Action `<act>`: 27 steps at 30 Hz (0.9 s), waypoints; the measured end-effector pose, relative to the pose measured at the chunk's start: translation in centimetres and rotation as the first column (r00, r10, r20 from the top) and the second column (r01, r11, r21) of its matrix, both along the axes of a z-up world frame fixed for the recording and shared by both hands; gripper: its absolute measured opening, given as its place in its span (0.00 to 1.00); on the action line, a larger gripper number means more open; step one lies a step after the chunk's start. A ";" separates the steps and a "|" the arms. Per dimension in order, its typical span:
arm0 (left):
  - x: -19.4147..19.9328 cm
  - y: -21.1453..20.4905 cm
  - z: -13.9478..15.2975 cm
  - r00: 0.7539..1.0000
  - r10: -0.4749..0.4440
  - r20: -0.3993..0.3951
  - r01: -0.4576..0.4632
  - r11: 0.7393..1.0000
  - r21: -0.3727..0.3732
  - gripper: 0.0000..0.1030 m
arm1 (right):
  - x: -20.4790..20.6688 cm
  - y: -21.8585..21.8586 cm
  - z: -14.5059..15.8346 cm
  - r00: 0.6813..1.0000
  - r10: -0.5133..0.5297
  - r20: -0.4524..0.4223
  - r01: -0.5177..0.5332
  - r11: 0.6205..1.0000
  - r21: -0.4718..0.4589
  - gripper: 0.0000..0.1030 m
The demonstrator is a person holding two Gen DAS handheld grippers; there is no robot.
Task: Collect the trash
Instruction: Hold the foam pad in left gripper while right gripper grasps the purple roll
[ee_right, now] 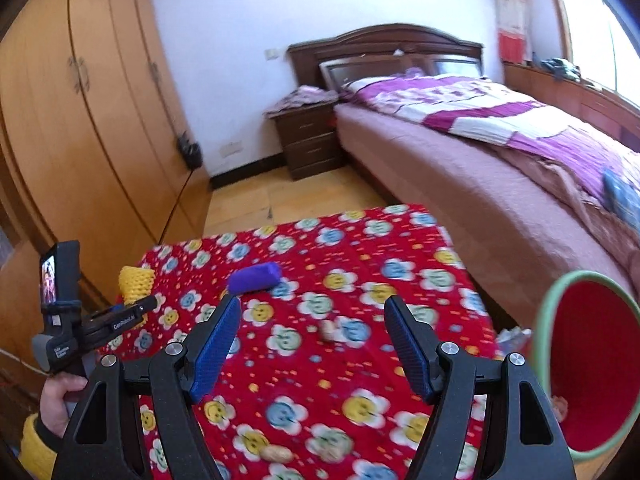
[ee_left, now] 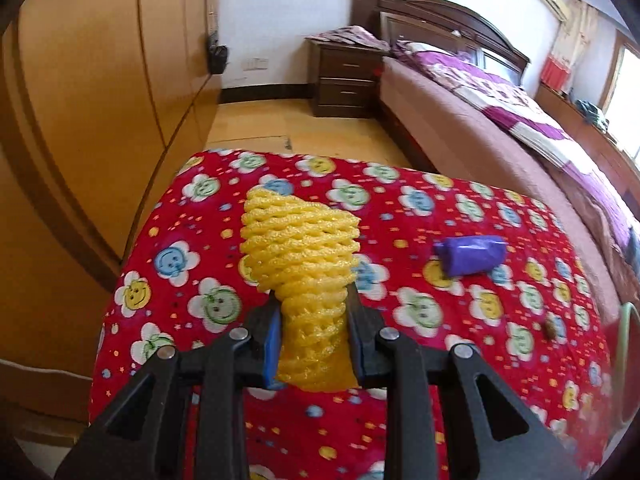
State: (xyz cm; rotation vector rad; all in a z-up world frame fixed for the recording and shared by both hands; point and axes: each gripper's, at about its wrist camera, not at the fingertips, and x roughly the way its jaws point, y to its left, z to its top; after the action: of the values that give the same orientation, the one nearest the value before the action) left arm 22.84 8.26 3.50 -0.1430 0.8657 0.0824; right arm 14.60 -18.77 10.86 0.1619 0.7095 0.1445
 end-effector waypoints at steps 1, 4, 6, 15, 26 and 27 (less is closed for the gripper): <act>0.1 0.5 -0.5 1.000 0.018 0.002 -0.018 1.000 -0.001 0.27 | 0.7 0.6 -0.5 1.000 0.007 -0.004 -0.007 1.000 0.002 0.73; 0.2 1.4 -1.5 0.999 0.052 0.002 -0.052 0.999 -0.011 0.27 | 2.8 2.0 -1.6 1.000 0.022 -0.007 -0.022 1.000 0.005 0.73; 0.2 2.0 -2.0 0.997 0.072 0.003 -0.072 0.997 -0.008 0.27 | 4.2 2.9 -2.4 0.999 0.030 -0.013 -0.030 1.000 0.000 0.73; -0.1 3.5 -3.2 0.993 0.120 0.019 -0.120 0.993 0.002 0.27 | 9.6 6.8 -6.3 0.990 0.112 -0.091 -0.116 0.992 -0.045 0.73; 0.2 4.0 -3.9 0.993 0.117 0.003 -0.116 0.992 -0.051 0.27 | 13.0 10.3 -9.5 0.979 0.148 -0.138 -0.158 0.985 -0.069 0.78; 0.3 4.0 -3.9 0.993 0.116 0.004 -0.116 0.992 -0.051 0.27 | 13.2 10.5 -9.7 0.978 0.148 -0.145 -0.160 0.984 -0.078 0.78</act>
State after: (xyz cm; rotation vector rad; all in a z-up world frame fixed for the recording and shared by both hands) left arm 23.10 12.28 -0.41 -0.2412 0.8524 0.1682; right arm 27.81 -8.30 1.17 0.0309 0.8661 0.2513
